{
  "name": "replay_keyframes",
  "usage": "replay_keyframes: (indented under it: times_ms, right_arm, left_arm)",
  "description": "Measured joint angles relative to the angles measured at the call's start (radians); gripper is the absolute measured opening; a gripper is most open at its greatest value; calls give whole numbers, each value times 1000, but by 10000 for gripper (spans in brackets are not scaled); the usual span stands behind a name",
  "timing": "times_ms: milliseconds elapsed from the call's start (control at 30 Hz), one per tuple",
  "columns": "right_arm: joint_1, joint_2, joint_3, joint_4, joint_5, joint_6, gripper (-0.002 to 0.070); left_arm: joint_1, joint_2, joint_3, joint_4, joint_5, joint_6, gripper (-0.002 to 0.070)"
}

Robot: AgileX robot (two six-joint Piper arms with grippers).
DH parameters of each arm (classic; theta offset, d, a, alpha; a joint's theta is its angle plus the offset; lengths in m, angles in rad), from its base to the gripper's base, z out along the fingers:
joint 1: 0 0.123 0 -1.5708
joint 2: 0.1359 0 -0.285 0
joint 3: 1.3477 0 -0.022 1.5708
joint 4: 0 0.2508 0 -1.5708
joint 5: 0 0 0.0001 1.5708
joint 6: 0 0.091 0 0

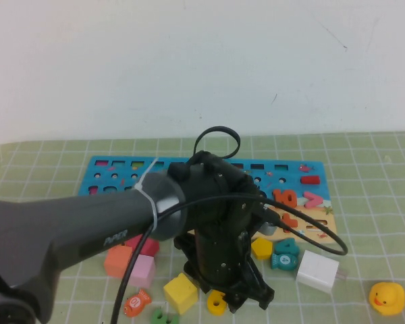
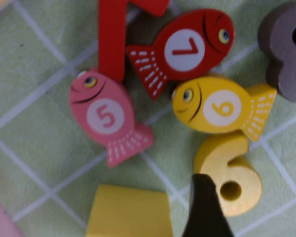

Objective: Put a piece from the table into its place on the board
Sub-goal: Pick up the "number 6"

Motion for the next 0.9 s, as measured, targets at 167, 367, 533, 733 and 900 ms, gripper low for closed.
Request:
replay_keyframes:
  times_ms: [167, 367, 533, 733, 900]
  right_arm:
    - [0, 0, 0, 0, 0, 0, -1]
    - [0, 0, 0, 0, 0, 0, -1]
    - [0, 0, 0, 0, 0, 0, -1]
    - [0, 0, 0, 0, 0, 0, -1]
    - [0, 0, 0, 0, 0, 0, -1]
  left_arm:
    - [0, 24, 0, -6, -8, 2, 386]
    - [0, 54, 0, -5, -12, 4, 386]
    - [0, 68, 0, 10, -16, 0, 384]
    - [0, 68, 0, 22, -16, -6, 297]
    - [0, 63, 0, 35, 8, -6, 263]
